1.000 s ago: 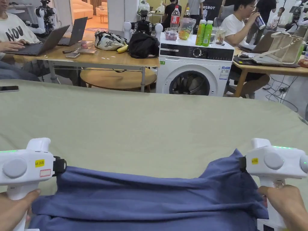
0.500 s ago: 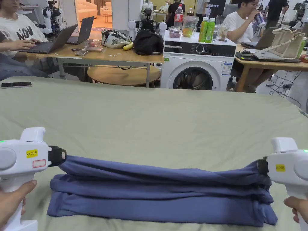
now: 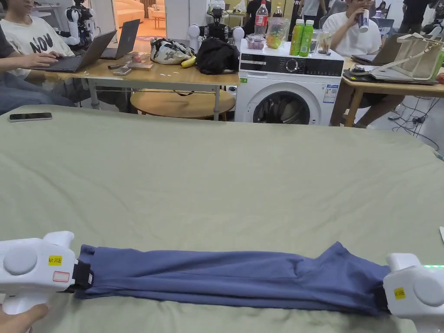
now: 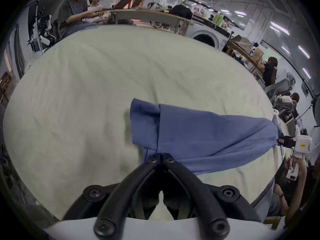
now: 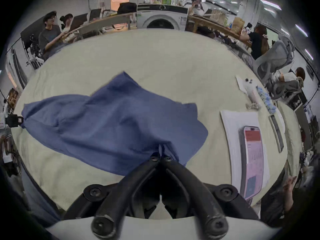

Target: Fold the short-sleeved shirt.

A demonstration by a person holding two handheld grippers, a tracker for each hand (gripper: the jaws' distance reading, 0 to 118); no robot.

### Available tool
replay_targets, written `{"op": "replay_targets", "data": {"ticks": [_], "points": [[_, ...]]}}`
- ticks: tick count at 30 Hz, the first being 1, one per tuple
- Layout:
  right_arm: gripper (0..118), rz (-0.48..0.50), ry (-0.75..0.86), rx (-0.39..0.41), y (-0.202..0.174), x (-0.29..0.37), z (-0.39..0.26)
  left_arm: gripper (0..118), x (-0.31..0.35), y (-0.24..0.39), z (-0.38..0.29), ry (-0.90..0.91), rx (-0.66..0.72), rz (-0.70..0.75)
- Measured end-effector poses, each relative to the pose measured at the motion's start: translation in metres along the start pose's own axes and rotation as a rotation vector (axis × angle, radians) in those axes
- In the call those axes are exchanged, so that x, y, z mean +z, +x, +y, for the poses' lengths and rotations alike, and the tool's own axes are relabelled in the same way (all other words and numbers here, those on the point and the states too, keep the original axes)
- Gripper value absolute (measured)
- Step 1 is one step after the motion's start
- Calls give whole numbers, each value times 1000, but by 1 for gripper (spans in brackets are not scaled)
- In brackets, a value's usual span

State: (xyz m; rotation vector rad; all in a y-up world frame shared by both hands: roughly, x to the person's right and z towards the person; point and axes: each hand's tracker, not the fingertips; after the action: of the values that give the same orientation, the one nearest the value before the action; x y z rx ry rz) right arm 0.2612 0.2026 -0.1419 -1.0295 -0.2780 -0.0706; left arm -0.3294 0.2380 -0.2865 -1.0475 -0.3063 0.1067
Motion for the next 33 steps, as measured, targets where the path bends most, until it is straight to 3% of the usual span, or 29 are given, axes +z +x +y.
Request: {"op": "replay_targets", "data": {"ticks": [7, 8, 10, 11, 12, 21, 25, 30, 31, 32, 33], "points": [[0, -31, -21, -15, -9, -12, 0, 0, -9, 10, -1, -6, -29, 42], [6, -46, -17, -8, -11, -10, 2, 0, -7, 13, -1, -1, -34, 55], [43, -75, 33, 13, -15, 0, 5, 15, 0, 20, -1, 25, -45, 79], [55, -93, 66, 8, -17, 6, 7, 22, 4, 24, -3, 51, -57, 107], [58, -104, 88, 6, -19, 12, 9, 27, 9, 27, -3, 78, -54, 109], [58, -201, 360, -25, -56, 49, 28, 31, 46, 61, -8, 434, -112, 54], [58, -121, 548, -94, -74, 55, 32, 31, 46, 73, -9, 587, -141, 53], [55, -85, 773, -100, -107, 64, 33, 31, 54, 96, -17, 764, -191, 71], [47, -77, 806, -91, -114, 66, 33, 29, 55, 101, -18, 777, -193, 76], [31, -83, 835, -79, -122, 68, 34, 25, 55, 104, -19, 799, -199, 85], [8, -87, 856, -75, -130, 69, 35, 11, 55, 107, -20, 818, -194, 104]]}}
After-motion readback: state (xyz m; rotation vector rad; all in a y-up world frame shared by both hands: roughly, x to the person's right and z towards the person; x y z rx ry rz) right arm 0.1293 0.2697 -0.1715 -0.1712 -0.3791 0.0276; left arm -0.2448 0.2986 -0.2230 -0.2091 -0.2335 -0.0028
